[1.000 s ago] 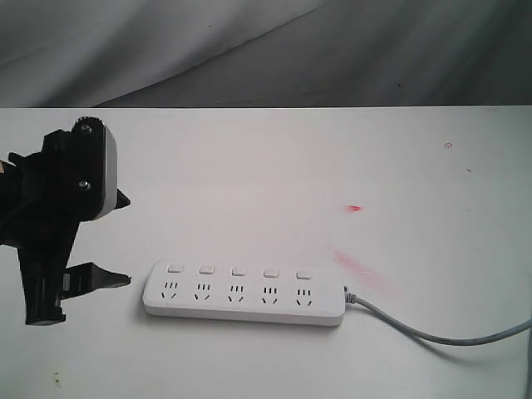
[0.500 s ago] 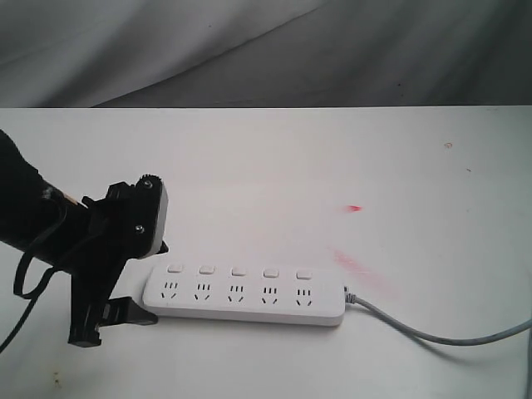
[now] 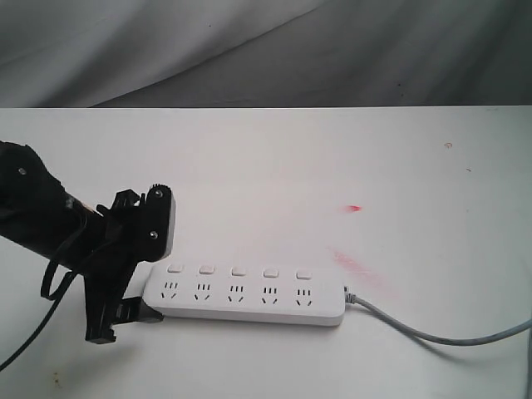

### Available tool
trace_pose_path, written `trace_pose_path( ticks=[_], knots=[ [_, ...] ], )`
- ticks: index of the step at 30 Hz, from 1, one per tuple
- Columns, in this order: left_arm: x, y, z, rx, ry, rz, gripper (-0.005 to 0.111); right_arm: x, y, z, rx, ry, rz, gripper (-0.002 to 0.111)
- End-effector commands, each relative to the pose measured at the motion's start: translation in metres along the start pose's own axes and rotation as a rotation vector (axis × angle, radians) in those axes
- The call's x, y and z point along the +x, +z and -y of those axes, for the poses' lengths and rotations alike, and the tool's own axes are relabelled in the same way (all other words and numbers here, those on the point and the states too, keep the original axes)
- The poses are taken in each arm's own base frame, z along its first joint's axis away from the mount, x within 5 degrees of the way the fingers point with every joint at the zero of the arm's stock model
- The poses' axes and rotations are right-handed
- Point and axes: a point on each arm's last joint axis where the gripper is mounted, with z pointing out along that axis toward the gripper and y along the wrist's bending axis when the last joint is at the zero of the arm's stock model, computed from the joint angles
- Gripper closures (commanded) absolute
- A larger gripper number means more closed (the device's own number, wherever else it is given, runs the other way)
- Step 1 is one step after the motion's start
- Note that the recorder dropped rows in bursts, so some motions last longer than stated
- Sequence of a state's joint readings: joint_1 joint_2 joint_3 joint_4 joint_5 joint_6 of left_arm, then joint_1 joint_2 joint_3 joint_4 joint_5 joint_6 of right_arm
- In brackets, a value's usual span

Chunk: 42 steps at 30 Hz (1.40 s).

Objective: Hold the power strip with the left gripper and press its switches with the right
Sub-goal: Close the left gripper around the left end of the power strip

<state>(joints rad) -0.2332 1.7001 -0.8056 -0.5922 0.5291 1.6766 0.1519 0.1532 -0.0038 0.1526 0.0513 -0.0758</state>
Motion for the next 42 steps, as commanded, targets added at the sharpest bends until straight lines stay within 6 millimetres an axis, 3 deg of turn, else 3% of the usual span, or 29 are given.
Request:
trace_pose_path(
  ticks=[1,28,35,42],
  knots=[
    [0.0001,0.0003,-0.0056,-0.052,-0.009,0.000,0.029,0.0000,-0.0005,0.0003,0.003,-0.009,0.013,0.108],
    [-0.0028,-0.0002,-0.0115,-0.116,-0.098,0.037,0.024,0.0000,-0.0005,0.0003,0.003,-0.009,0.013,0.108],
    [-0.0022,-0.0001,-0.0104,-0.106,0.068,0.022,0.014,0.0000,-0.0005,0.0003,0.003,-0.009,0.013,0.108],
    [-0.0006,0.0038,-0.0092,-0.084,0.032,0.016,0.014,0.0000,-0.0005,0.0003,0.003,-0.009,0.013,0.108]
  ],
)
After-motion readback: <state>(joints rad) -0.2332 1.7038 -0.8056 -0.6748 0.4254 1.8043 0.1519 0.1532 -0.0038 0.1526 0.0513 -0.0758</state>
